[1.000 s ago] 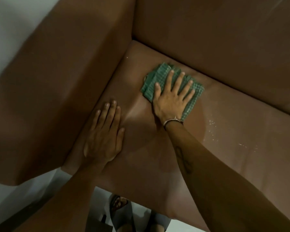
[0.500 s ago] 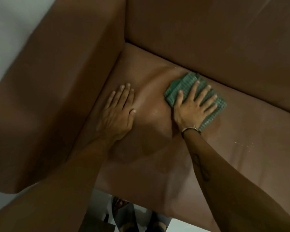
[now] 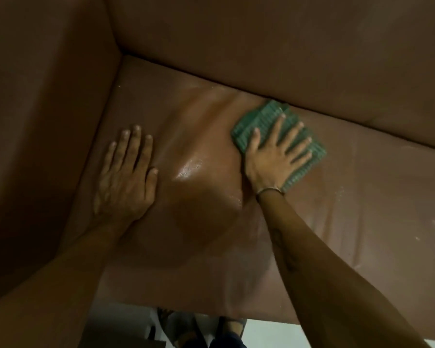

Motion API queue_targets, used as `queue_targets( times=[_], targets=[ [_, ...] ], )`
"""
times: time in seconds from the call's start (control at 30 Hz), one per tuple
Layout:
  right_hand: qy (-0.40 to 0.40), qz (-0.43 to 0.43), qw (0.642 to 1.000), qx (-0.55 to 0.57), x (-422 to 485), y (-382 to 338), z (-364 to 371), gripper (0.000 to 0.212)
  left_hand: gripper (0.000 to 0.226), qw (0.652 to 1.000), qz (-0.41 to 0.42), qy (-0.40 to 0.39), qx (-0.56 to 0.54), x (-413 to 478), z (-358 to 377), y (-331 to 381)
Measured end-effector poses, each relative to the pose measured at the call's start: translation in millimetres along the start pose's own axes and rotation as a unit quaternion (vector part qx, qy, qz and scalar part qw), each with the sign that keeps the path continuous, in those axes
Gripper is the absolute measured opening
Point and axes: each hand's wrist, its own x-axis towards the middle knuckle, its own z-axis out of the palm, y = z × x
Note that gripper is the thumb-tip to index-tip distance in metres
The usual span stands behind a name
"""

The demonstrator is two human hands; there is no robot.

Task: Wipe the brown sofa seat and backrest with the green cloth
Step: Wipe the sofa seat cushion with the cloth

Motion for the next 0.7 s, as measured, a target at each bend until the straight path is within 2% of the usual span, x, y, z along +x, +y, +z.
queue_targets(
  times=[0.1, 0.17, 0.2, 0.27, 0.33, 0.37, 0.43, 0.5, 0.53, 0.6, 0.7],
  targets=[
    [-0.010, -0.180, 0.983, -0.016, -24.2, -51.2, 24.6, 0.077, 0.070, 1.000, -0.001, 0.009, 0.000, -2.9, 2.4, 3.4],
    [-0.016, -0.312, 0.949, -0.034, -82.9, -32.1, 30.7, 0.075, 0.068, 1.000, -0.004, 0.002, -0.002, -1.9, -0.2, 1.0],
    [-0.034, -0.349, 0.935, -0.042, -114.1, -2.2, 27.3, 0.075, 0.067, 1.000, -0.007, 0.000, -0.006, -2.4, -2.4, 0.1],
    [-0.058, -0.344, 0.935, -0.065, -155.2, 76.0, 12.8, 0.075, 0.068, 1.000, -0.011, -0.008, -0.014, -4.1, -5.3, 0.8],
    [-0.068, -0.273, 0.955, -0.091, -147.8, 130.9, -4.0, 0.076, 0.069, 1.000, -0.013, -0.006, -0.024, -4.0, -4.3, 3.9],
    [-0.064, -0.219, 0.969, -0.091, -129.0, 136.2, -7.2, 0.077, 0.070, 1.000, -0.015, -0.002, -0.027, -2.7, -3.0, 4.0],
    [-0.030, -0.106, 0.991, -0.071, -83.3, 104.5, -8.2, 0.078, 0.070, 1.000, -0.018, 0.005, -0.025, 0.2, 0.4, 3.1],
    [0.007, -0.049, 0.998, -0.042, -40.9, 43.4, 0.4, 0.078, 0.071, 1.000, -0.023, 0.010, -0.018, -0.1, 2.8, 1.4],
    [0.006, -0.055, 0.998, -0.027, -25.8, 11.0, 7.1, 0.078, 0.072, 0.999, -0.028, 0.015, -0.015, -1.4, 3.7, 0.8],
    [-0.015, -0.122, 0.992, -0.021, -18.2, -42.9, 20.8, 0.077, 0.072, 0.999, -0.043, 0.027, -0.009, -4.5, 5.3, 1.3],
    [-0.019, -0.306, 0.951, -0.051, -55.5, -59.2, 35.4, 0.074, 0.075, 0.996, -0.081, 0.042, -0.002, -6.3, 5.8, 2.0]
  ],
)
